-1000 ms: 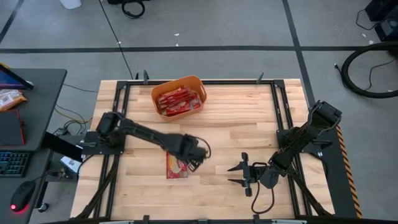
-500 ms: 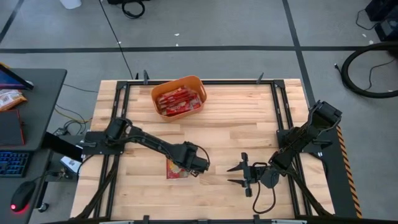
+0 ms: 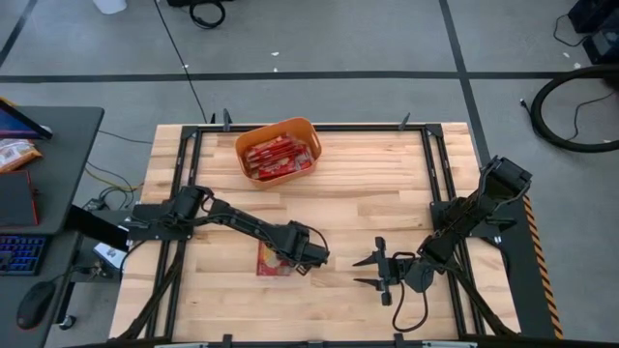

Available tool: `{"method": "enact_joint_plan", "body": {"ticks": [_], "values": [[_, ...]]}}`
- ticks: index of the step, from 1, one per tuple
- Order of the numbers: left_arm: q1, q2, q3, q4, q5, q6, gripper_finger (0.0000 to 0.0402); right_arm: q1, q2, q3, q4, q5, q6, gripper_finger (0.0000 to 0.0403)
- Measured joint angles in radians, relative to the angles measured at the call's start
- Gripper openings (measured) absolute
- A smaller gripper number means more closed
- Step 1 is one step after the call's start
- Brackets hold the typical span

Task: Sort popcorn bags into baskets
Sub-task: Put the red popcorn bag into the orange bin

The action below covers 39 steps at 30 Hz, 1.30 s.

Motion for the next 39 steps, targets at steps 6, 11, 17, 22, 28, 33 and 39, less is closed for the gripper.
{"method": "enact_joint_plan", "body": {"ticks": [6, 11, 17, 22, 28, 33, 39], "values": [[-0.005, 0.0, 0.016, -0.03, 0.052, 0.213, 0.0121, 0.0, 0.0, 0.0, 0.0, 0.0, 0.0, 0.0185], [-0.034, 0.002, 0.038, -0.029, 0.06, 0.559, 0.0069, 0.0, 0.0, 0.0, -0.001, 0.0, 0.0, 0.0185], [-0.079, 0.003, 0.075, -0.049, 0.043, 0.814, 0.0034, 0.0, 0.0, 0.0, -0.001, 0.0, 0.0, 0.0185], [-0.094, 0.003, 0.152, -0.137, -0.007, 0.723, 0.0051, 0.0, 0.0, 0.0, -0.001, 0.0, 0.0, 0.0185], [-0.119, 0.003, 0.204, -0.13, -0.075, 0.591, 0.0117, 0.0, 0.0, 0.0, -0.002, 0.0, 0.0, 0.0185], [-0.154, 0.019, 0.202, -0.057, -0.122, 0.463, 0.0183, 0.0, 0.0, 0.0, -0.001, 0.0, 0.0, 0.0185], [-0.184, 0.084, 0.201, -0.06, -0.167, 0.411, 0.0201, 0.0, 0.0, 0.0, -0.001, 0.0, 0.008, 0.0185]]}}
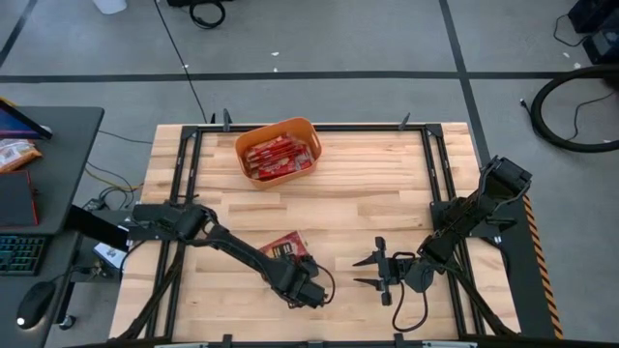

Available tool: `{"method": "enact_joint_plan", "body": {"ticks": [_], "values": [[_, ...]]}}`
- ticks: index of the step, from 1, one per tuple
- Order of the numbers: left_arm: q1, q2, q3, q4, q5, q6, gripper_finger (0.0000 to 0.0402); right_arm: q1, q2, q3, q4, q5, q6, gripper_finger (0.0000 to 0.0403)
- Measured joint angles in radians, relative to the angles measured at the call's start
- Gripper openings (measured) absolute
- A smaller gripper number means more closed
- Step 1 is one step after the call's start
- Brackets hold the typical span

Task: Sort popcorn bags into baskets
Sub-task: Put the red popcorn bag into the orange bin

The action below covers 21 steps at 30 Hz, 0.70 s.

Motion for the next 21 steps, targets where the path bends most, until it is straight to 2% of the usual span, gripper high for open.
{"method": "enact_joint_plan", "body": {"ticks": [9, 15, 18, 21], "values": [[-0.016, 0.034, 0.002, -0.11, -0.034, -0.017, 0.0175, 0.0, 0.0, 0.0, 0.0, 0.0, 0.0, 0.0185], [-0.029, 0.033, 0.08, -0.159, -0.06, 0.053, 0.0157, 0.0, 0.0, 0.0, 0.0, 0.0, 0.0, 0.0185], [-0.041, 0.031, 0.096, -0.202, -0.126, 0.007, 0.0151, 0.0, 0.0, 0.0, 0.0, 0.0, 0.0, 0.0185], [-0.05, 0.033, 0.095, -0.213, -0.145, -0.043, 0.0147, 0.0, 0.0, 0.0, 0.0, 0.0, 0.0, 0.0185]]}}
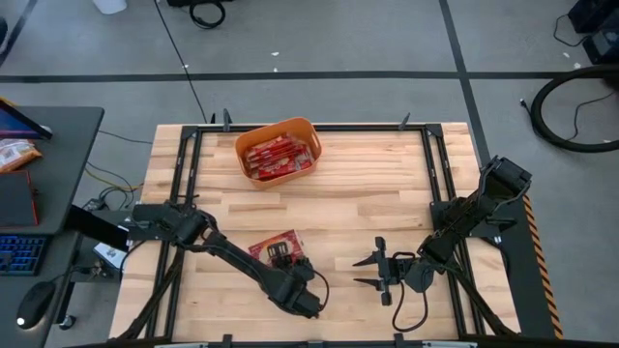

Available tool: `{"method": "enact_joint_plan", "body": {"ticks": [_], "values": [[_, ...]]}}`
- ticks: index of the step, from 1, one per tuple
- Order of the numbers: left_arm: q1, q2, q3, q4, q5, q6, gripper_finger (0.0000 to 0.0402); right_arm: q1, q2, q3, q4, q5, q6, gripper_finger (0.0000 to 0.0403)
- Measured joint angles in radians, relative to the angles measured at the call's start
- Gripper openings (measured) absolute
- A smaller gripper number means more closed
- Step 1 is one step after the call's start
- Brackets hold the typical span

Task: Sort popcorn bags into baskets
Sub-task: Put the red popcorn bag into the orange bin

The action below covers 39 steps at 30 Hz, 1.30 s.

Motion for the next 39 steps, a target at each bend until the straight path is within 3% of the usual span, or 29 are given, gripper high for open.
{"method": "enact_joint_plan", "body": {"ticks": [20, 24, 30, 39], "values": [[0.003, 0.108, -0.002, -0.106, 0.036, -0.044, 0.0142, 0.0, 0.0, 0.0, 0.002, 0.0, 0.003, 0.0185], [0.003, 0.108, -0.013, -0.111, 0.041, -0.036, 0.0107, 0.0, 0.0, 0.0, 0.002, 0.0, 0.003, 0.0185], [0.003, 0.11, -0.014, -0.113, 0.045, -0.054, 0.0016, 0.0, 0.0, 0.0, 0.002, 0.0, 0.003, 0.0185], [0.015, 0.016, 0.003, -0.204, 0.022, -0.052, 0.0005, 0.0, 0.0, 0.0, 0.002, 0.0, 0.003, 0.0185]]}}
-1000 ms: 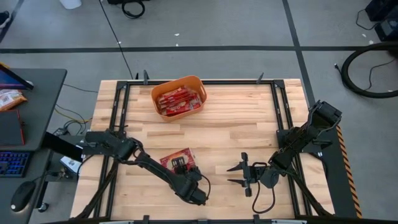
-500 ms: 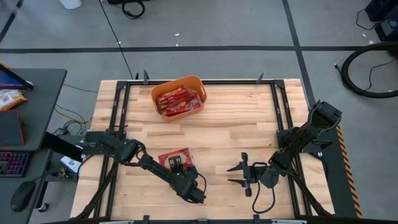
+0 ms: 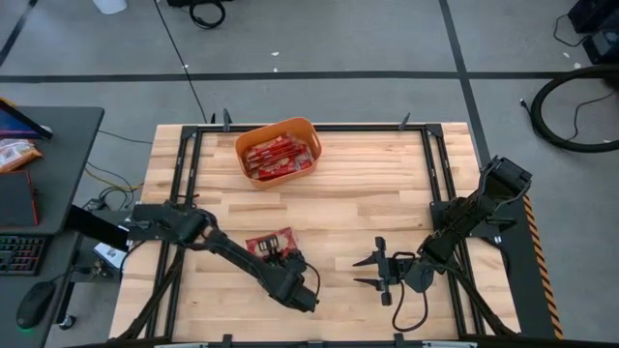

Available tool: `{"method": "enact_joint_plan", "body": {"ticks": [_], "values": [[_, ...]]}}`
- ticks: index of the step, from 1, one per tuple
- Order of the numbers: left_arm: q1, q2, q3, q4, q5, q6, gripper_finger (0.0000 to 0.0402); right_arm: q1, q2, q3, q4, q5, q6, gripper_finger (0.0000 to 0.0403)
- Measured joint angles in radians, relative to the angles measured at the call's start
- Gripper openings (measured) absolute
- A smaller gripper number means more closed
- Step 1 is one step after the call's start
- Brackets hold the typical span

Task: Sort popcorn bags into baskets
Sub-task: Put the red popcorn bag into the orange bin

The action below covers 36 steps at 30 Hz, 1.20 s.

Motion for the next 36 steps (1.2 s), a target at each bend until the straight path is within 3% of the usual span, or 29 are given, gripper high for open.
{"method": "enact_joint_plan", "body": {"ticks": [10, 15, 25, 31, 36], "values": [[0.067, -0.187, 0.0, -0.048, -0.116, 0.036, 0.0002, 0.0, 0.0, 0.0, 0.002, 0.0, 0.0, 0.0185], [0.158, -0.273, 0.0, -0.053, -0.182, 0.158, 0.0001, 0.0, 0.0, 0.0, 0.002, 0.0, 0.0, 0.0185], [0.499, -0.372, 0.001, 0.013, -0.173, 0.584, 0.0001, 0.0, 0.0, 0.0, -0.001, 0.0, -0.001, 0.0185], [0.714, -0.38, 0.001, 0.143, -0.102, 0.829, 0.0001, 0.0, 0.0, 0.0, -0.003, 0.0, -0.002, 0.0185], [0.872, -0.377, 0.0, 0.212, -0.017, 0.941, 0.0, 0.0, 0.0, 0.0, -0.01, 0.0, -0.003, 0.0185]]}}
